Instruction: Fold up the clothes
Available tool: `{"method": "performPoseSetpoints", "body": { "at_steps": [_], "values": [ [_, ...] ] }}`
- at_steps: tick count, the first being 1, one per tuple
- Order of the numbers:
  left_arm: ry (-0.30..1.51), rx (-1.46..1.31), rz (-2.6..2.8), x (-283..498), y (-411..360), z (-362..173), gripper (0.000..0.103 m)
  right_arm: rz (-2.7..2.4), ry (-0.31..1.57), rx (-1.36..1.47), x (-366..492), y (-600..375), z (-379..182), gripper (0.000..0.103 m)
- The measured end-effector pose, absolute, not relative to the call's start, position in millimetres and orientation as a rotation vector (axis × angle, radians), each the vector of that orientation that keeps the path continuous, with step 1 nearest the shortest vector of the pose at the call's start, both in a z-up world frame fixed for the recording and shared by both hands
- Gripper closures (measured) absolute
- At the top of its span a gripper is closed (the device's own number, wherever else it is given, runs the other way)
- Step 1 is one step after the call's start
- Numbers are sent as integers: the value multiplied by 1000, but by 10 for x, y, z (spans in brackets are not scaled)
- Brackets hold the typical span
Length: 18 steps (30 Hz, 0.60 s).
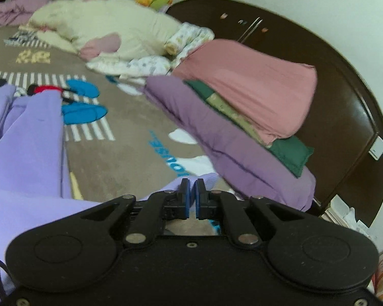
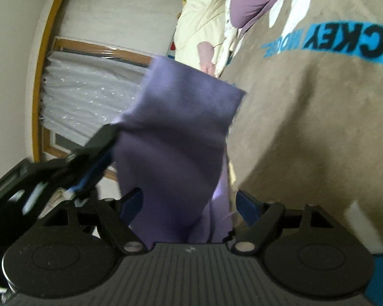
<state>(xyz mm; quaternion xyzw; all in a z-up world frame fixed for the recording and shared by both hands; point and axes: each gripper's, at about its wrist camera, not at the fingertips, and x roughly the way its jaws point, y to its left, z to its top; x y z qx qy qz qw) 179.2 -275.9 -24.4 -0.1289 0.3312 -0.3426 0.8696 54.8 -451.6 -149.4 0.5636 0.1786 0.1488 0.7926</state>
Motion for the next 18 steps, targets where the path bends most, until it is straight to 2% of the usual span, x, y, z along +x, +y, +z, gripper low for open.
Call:
{"method": "performPoseSetpoints", "body": {
  "at_steps": [9, 12, 18],
  "values": [
    [774, -245, -780, 2414, -2221, 174, 102, 319, 329, 982, 464, -4390, -1205, 23],
    [815, -154, -795, 2511, -2218, 265, 102, 404, 287, 800, 418, -4148, -978, 24],
    [852, 15, -843, 2445, -2378, 399, 102, 646, 239, 265, 226, -3217, -652, 28]
  ]
}}
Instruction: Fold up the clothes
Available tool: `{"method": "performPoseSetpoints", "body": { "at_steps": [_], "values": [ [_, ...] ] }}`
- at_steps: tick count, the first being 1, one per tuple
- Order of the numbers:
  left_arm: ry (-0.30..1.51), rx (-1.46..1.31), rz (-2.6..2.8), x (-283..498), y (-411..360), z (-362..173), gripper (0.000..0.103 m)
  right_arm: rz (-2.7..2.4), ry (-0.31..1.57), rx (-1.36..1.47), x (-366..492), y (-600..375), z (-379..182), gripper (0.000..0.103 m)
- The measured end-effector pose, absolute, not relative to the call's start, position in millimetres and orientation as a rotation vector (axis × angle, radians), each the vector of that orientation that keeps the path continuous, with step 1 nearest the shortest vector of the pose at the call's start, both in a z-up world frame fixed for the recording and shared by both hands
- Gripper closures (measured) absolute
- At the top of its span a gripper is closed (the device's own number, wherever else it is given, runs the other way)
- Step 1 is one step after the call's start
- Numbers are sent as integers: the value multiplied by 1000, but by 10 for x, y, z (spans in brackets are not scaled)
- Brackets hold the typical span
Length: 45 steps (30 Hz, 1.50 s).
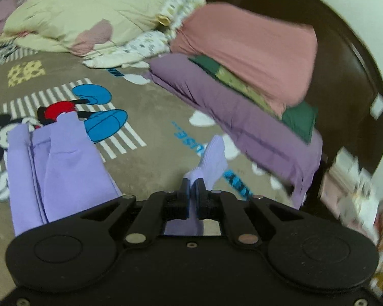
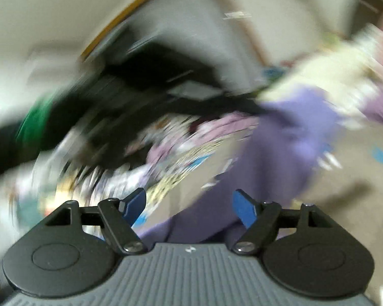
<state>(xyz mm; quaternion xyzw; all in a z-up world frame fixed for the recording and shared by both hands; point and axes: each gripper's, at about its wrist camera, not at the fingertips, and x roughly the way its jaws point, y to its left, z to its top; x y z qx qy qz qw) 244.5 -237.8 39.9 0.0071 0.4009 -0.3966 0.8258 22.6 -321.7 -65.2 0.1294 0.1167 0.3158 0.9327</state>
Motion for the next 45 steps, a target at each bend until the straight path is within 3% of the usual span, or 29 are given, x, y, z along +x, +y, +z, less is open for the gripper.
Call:
{"method": "performPoseSetpoints", "body": {
  "at_steps": [5, 10, 12, 13, 18, 22, 24, 26, 28, 32, 36, 42, 44, 45],
  "values": [
    [810, 136, -910, 2226, -2418, 558, 102, 743, 303, 55, 254, -2749, -742, 33],
    [818, 160, -927, 2232, -2401, 453, 100, 708, 340, 135, 370, -2906, -799, 33],
    [828, 180, -944, 2219, -2396, 442, 70, 670, 366, 208, 450, -3052, -838, 32],
    [814, 158, -936, 2186, -2312, 483, 46, 647, 380, 256, 465, -3136, -844, 32],
    [705, 95, -830, 1851, -1355, 603, 47, 564, 436, 545, 534, -3580, -1006, 31],
    [656, 87, -635, 1500, -384, 432, 53, 497, 464, 709, 576, -3824, -1113, 31],
    [658, 85, -539, 1340, -69, 232, 66, 455, 489, 793, 601, -3919, -1175, 31],
    [657, 64, -503, 1219, 61, 10, 84, 413, 517, 894, 618, -4009, -1268, 31],
    [644, 31, -515, 1137, 19, -209, 91, 352, 551, 970, 643, -4041, -1331, 31],
    [579, 59, -589, 1081, -355, -692, 91, 207, 582, 1112, 609, -4143, -1447, 31],
    [656, 301, -611, 1062, -735, -1380, 92, 66, 593, 1138, 575, -4167, -1549, 31],
    [538, 189, -606, 989, -606, -1006, 91, -22, 561, 1093, 614, -4140, -1658, 40],
    [587, 237, -639, 1037, -672, -1114, 75, -24, 552, 1075, 648, -4127, -1661, 50],
    [609, 261, -656, 1057, -705, -1164, 75, -21, 549, 1067, 668, -4124, -1660, 69]
  ]
}}
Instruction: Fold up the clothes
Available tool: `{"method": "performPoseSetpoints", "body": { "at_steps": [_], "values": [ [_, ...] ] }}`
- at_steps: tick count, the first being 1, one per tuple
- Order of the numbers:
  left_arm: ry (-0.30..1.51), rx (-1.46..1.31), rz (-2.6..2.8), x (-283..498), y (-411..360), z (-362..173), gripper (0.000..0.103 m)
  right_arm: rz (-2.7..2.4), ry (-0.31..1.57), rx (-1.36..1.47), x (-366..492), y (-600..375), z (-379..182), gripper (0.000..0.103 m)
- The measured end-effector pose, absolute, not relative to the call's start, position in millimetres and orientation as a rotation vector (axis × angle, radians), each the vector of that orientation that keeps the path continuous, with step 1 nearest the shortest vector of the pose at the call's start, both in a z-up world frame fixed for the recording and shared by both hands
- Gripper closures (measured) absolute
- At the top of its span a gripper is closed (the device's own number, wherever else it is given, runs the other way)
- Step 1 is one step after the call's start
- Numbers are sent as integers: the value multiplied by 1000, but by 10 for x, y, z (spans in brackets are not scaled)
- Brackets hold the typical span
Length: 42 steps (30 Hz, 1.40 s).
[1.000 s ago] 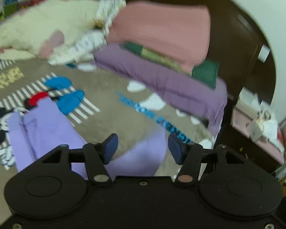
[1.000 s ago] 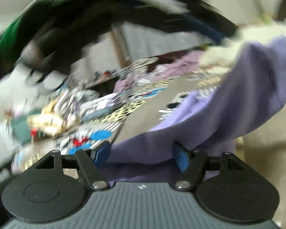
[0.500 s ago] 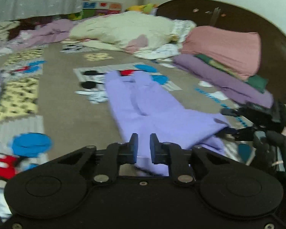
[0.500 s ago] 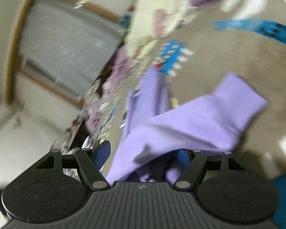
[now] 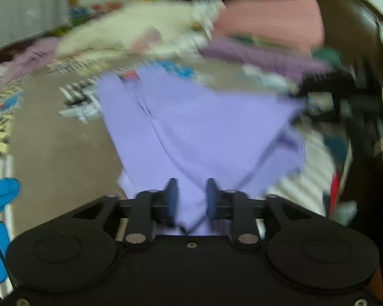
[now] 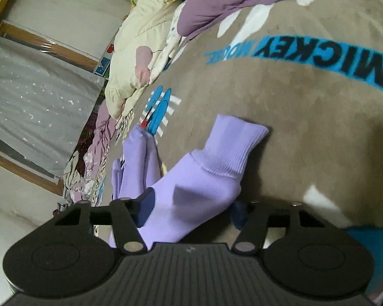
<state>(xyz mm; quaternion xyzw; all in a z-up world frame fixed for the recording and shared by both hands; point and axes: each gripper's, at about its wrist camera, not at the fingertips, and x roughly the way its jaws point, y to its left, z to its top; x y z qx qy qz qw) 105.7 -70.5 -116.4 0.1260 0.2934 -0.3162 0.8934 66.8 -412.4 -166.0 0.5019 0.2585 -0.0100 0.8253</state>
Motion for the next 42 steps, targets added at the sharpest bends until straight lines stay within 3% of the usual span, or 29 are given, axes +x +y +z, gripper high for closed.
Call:
{"method": "performPoseSetpoints", "body": {
  "at_steps": [2, 3, 4, 8, 9, 11, 14, 23, 34, 35, 37, 42],
  "values": [
    [524, 317, -693, 960, -737, -1141, 71, -35, 530, 1034, 674, -4136, -1559, 84],
    [494, 329, -717, 920, -767, -1116, 64, -44, 519, 1016, 672, -4145, -1497, 85],
    [463, 342, -741, 880, -796, -1093, 49, -53, 508, 998, 671, -4154, -1434, 85],
    [404, 445, -790, 844, -884, -1217, 48, -68, 456, 893, 728, -4085, -1095, 85],
    [399, 462, -784, 846, -890, -1257, 48, -68, 446, 866, 772, -4049, -1009, 85],
    [393, 485, -758, 845, -877, -1316, 67, -65, 431, 821, 893, -3971, -852, 87],
    [409, 427, -741, 901, -758, -1308, 86, -62, 414, 760, 1110, -3837, -627, 87],
    [609, -75, -778, 1286, -291, -1292, 88, 21, 465, 537, 2083, -3113, -175, 93],
    [837, -635, -750, 1574, 212, -1557, 88, 110, 699, 316, 3430, -1978, -491, 93],
    [845, -657, -748, 1588, 227, -1575, 88, 112, 728, 294, 3506, -1917, -537, 88],
    [851, -675, -745, 1595, 230, -1580, 88, 111, 793, 250, 3628, -1838, -623, 56],
    [846, -674, -742, 1576, 207, -1515, 87, 129, 761, 240, 3539, -2057, -501, 33]
  ]
}}
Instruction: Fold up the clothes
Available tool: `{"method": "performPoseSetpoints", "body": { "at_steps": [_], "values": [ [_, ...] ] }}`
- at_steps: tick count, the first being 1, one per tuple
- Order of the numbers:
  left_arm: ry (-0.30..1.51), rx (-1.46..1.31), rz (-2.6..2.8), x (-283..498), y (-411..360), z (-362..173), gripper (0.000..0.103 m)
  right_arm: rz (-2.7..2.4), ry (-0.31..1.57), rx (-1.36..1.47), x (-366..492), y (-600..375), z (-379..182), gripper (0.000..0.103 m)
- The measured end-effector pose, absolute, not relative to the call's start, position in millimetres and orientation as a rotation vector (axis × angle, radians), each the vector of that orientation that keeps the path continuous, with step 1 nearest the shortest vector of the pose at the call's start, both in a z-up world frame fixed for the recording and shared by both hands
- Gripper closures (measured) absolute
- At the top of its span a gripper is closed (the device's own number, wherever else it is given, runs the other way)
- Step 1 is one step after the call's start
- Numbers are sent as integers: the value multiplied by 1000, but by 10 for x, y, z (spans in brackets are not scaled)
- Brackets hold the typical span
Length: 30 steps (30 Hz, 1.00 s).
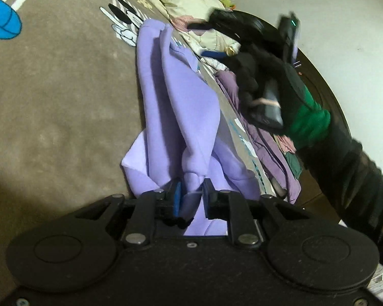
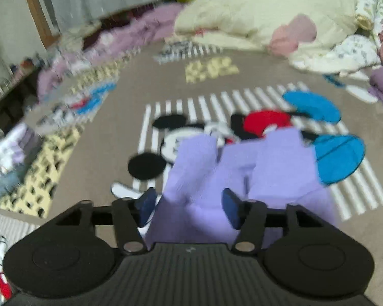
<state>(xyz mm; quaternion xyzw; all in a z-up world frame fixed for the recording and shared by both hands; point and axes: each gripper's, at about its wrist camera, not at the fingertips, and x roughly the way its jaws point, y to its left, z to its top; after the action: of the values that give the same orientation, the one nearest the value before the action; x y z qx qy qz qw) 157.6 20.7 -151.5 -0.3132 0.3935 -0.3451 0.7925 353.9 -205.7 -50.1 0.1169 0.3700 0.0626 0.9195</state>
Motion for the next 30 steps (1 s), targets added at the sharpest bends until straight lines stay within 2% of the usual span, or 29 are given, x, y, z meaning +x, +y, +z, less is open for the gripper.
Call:
{"method": "performPoseSetpoints", "body": {
  "at_steps": [4, 8, 10, 12, 13, 15, 18, 21, 26, 28, 29, 30],
  "values": [
    [816, -674, -731, 1528, 215, -1438, 85, 104, 757, 233, 3395, -2408, -481, 31],
    [832, -656, -733, 1531, 132, -1433, 85, 113, 819, 209, 3348, -2539, -678, 41],
    [849, -638, -730, 1562, 74, -1463, 85, 153, 847, 171, 3318, -2475, -772, 41],
    [852, -644, -730, 1593, 81, -1459, 85, 207, 870, 107, 3294, -2342, -850, 53],
    [854, -649, -730, 1599, 88, -1458, 85, 229, 880, 90, 3280, -2292, -865, 67],
    [859, -648, -736, 1671, 71, -1456, 85, 250, 888, 76, 3243, -2244, -844, 89],
    [867, -640, -746, 1695, 59, -1490, 85, 204, 855, 67, 3165, -2301, -693, 95],
    [884, -639, -764, 1719, 53, -1518, 85, 135, 818, -11, 3146, -2382, -606, 94],
    [882, -626, -764, 1724, 59, -1532, 85, 219, 778, -46, 3080, -2252, -491, 87],
    [882, -629, -756, 1726, 85, -1542, 85, 353, 776, -71, 2908, -2043, -469, 76],
    [883, -633, -752, 1733, 99, -1547, 85, 399, 791, -132, 2808, -1912, -518, 66],
    [885, -635, -748, 1729, 112, -1544, 85, 399, 818, -252, 2716, -1798, -660, 60]
  ]
}}
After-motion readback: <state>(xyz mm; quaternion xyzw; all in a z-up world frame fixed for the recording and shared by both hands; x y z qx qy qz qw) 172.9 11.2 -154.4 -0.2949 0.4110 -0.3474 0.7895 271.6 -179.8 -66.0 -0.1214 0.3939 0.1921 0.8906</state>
